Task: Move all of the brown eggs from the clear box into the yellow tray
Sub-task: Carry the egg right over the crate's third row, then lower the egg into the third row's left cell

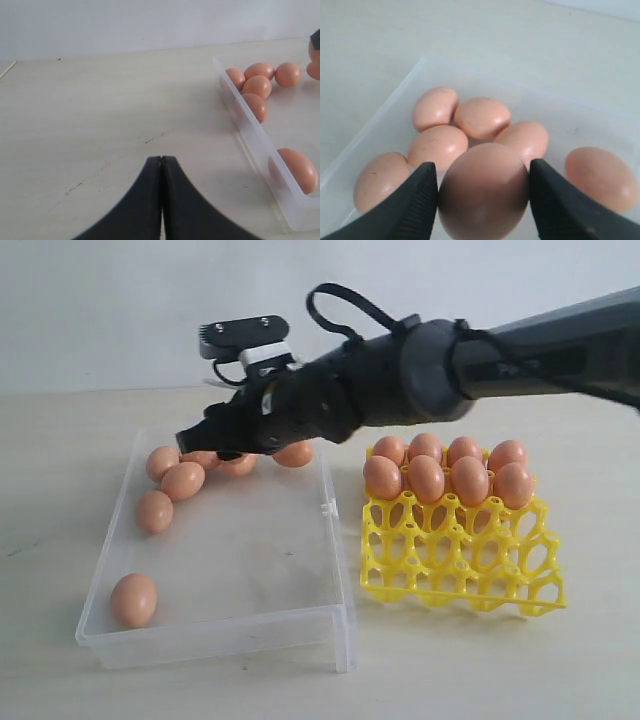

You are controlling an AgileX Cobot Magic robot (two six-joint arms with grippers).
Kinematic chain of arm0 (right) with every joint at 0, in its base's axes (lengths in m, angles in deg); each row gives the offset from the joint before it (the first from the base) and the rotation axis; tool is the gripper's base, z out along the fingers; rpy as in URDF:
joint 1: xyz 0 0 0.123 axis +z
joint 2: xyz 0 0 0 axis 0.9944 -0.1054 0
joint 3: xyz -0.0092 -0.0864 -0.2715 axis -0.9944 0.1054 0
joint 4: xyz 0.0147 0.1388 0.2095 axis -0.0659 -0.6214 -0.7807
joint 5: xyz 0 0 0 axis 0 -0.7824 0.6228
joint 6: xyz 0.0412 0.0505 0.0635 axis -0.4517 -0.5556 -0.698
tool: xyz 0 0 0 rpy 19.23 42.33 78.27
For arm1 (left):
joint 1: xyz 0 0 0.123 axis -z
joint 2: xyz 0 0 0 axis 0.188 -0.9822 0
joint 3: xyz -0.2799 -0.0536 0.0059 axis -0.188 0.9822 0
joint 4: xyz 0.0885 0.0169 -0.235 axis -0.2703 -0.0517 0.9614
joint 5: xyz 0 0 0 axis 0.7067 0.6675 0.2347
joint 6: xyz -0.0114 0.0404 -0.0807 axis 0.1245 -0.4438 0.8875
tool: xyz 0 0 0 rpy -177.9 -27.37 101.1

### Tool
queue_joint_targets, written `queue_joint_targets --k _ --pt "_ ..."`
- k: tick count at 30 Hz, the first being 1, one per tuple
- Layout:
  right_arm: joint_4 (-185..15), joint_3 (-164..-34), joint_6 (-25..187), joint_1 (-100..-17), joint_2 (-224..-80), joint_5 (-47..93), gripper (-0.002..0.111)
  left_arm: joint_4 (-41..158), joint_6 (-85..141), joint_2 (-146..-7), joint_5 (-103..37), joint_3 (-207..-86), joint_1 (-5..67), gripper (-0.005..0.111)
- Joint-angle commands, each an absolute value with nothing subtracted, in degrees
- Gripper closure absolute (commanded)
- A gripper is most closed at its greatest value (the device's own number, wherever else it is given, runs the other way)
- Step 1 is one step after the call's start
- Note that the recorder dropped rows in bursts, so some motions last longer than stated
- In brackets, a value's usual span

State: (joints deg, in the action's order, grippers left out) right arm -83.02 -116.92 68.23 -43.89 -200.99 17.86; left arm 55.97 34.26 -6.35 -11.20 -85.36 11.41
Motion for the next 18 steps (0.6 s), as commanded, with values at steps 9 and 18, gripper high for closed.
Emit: queue_joint_targets --k 9,18 --pt "-82.3 -85.6 78.6 -54.5 -184.5 47.2 0.108 55.8 34.2 -6.6 -11.5 -85.6 11.3 0.107" --pt "-79.2 -77.2 79.1 -59.7 -182.8 53.1 0.108 55.8 34.2 -6.6 -11.5 -85.6 11.3 0.107"
